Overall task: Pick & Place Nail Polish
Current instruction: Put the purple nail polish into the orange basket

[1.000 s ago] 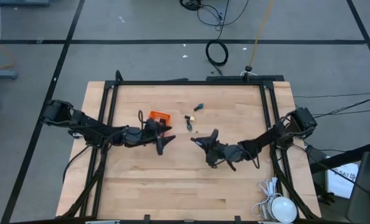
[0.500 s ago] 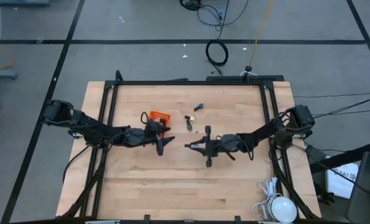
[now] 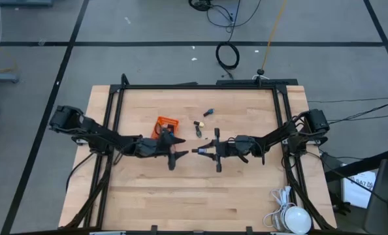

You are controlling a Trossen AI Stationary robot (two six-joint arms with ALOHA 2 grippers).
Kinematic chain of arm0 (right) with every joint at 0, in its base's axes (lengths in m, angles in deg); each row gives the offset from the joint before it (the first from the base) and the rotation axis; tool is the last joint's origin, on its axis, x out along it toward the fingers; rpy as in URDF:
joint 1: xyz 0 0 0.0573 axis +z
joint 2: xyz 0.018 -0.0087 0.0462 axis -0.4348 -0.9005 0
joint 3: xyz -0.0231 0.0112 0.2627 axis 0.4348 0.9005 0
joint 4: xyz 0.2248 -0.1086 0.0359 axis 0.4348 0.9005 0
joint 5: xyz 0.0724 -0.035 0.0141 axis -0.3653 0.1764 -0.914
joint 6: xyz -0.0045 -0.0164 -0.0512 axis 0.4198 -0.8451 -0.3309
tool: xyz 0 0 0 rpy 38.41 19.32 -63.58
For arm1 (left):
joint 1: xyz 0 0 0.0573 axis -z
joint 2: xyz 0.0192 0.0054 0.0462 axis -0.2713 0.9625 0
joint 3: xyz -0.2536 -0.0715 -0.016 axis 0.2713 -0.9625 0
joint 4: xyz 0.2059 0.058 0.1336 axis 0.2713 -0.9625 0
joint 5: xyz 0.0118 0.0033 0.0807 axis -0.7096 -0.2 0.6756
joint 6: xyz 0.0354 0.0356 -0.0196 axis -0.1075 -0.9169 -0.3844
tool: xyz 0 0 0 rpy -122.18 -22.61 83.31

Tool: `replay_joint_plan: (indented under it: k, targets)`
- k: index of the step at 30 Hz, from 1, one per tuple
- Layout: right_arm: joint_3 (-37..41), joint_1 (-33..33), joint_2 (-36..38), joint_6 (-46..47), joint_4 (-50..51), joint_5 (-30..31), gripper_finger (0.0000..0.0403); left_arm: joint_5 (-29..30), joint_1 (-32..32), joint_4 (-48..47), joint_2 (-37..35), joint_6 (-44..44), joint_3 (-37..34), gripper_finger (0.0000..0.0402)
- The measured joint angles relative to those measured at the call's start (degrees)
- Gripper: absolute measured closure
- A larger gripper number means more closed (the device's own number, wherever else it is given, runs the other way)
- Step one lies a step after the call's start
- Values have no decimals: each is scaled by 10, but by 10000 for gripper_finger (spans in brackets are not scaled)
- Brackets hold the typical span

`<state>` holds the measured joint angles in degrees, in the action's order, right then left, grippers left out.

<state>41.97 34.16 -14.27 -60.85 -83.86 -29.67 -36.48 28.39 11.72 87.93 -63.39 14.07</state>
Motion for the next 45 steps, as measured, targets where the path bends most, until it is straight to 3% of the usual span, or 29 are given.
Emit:
replay_joint_plan:
  k: [7,14,26,36,41,45]
  targets:
    - [0,0,0,0,6,0,334,-11,2,1,69,-100,68,149]
    - [0,0,0,-1,24,0,334,2,0,-3,115,-112,106,149]
    - [0,-9,0,29,80,-25,334,0,-12,-59,121,-17,108,149]
    - [-16,-22,0,63,153,-75,334,-57,-13,-70,132,17,110,149]
    - [-48,-22,0,64,227,-89,334,-103,-13,-165,175,21,177,149]
    - [-61,-22,0,74,245,-118,334,-102,-13,-260,221,-8,260,149]
